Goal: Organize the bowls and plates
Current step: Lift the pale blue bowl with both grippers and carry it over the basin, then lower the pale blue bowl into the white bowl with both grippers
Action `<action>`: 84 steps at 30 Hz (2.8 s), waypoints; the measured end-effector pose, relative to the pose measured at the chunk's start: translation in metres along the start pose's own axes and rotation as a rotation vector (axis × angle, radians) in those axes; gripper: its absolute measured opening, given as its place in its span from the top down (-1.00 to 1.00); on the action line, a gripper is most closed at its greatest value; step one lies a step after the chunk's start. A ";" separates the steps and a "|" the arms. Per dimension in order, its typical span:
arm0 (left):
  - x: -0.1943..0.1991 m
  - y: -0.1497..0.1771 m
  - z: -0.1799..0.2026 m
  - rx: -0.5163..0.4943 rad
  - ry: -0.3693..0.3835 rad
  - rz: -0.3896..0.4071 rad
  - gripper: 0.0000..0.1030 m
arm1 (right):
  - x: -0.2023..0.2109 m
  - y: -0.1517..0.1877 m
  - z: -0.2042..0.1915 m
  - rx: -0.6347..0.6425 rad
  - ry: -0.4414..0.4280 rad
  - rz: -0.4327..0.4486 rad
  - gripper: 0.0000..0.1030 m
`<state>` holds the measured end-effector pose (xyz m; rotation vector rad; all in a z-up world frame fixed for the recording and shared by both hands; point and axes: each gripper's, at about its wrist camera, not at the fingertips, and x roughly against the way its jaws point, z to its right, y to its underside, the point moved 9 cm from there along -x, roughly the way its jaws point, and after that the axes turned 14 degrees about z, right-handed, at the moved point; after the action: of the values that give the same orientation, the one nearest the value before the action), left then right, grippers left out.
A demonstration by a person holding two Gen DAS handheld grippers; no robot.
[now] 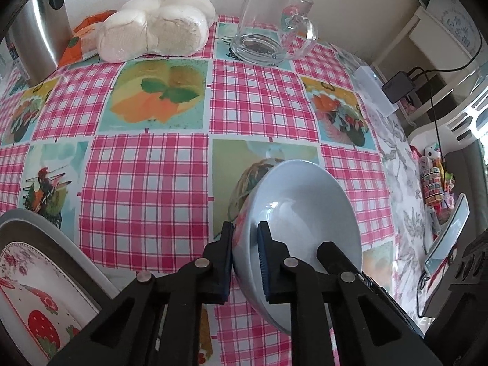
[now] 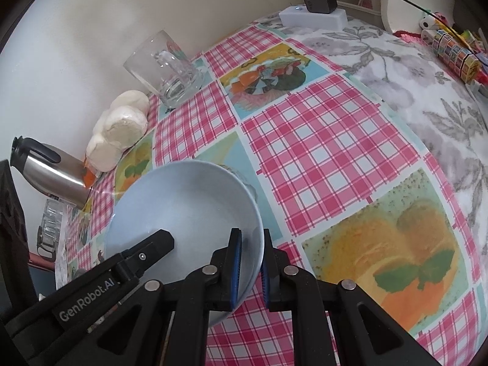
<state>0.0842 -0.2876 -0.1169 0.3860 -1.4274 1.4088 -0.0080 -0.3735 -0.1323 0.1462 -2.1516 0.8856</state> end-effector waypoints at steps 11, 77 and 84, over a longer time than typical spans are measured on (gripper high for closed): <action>0.050 -0.025 0.016 -0.003 0.069 0.104 0.69 | 0.045 -0.035 -0.019 0.001 -0.052 0.105 0.75; 0.206 0.001 -0.177 0.281 0.043 0.216 0.68 | 0.136 0.073 -0.228 0.322 -0.221 0.094 0.69; 0.199 0.005 -0.174 0.262 0.031 0.188 0.68 | 0.130 0.076 -0.221 0.320 -0.202 0.076 0.69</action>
<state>0.0756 -0.0509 0.0011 0.4018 -1.2822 1.7555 0.0141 -0.1523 0.0172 0.3281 -2.1964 1.3049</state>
